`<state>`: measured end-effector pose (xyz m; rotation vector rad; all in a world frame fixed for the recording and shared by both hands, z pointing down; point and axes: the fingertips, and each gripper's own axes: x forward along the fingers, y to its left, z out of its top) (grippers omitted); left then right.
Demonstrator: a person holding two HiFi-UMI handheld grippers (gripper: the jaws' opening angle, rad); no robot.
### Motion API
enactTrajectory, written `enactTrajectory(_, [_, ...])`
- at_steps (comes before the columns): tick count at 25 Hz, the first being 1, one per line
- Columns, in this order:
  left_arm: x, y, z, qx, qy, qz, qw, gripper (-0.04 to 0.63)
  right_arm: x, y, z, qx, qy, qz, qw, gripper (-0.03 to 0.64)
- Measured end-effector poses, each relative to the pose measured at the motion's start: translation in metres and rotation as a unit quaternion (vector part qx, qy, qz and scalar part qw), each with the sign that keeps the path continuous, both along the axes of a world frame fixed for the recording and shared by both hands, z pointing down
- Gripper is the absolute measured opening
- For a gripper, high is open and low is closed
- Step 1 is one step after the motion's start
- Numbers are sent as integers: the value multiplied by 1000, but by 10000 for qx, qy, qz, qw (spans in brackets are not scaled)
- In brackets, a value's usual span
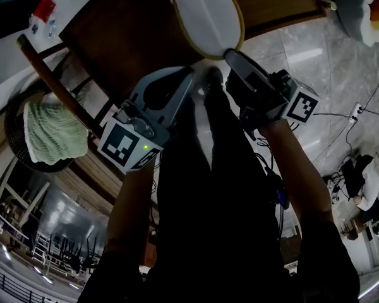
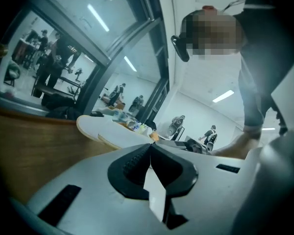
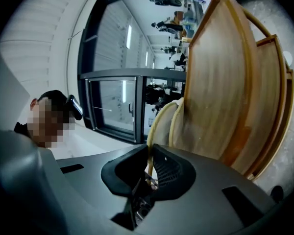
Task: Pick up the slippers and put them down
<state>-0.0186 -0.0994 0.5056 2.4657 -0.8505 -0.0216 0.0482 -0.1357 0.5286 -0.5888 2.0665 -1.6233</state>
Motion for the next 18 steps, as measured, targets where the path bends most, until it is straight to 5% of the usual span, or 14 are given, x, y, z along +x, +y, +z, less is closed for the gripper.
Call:
enactTrajectory(10, [-5,3,-86,554,-7,-196,9983,12,5,2,-107,736,-183,-12,9971,46])
enactTrajectory(18, [-12,7,-168,982,80,-46,9951,12,8,12,-209,1919,52,-59,9814,46])
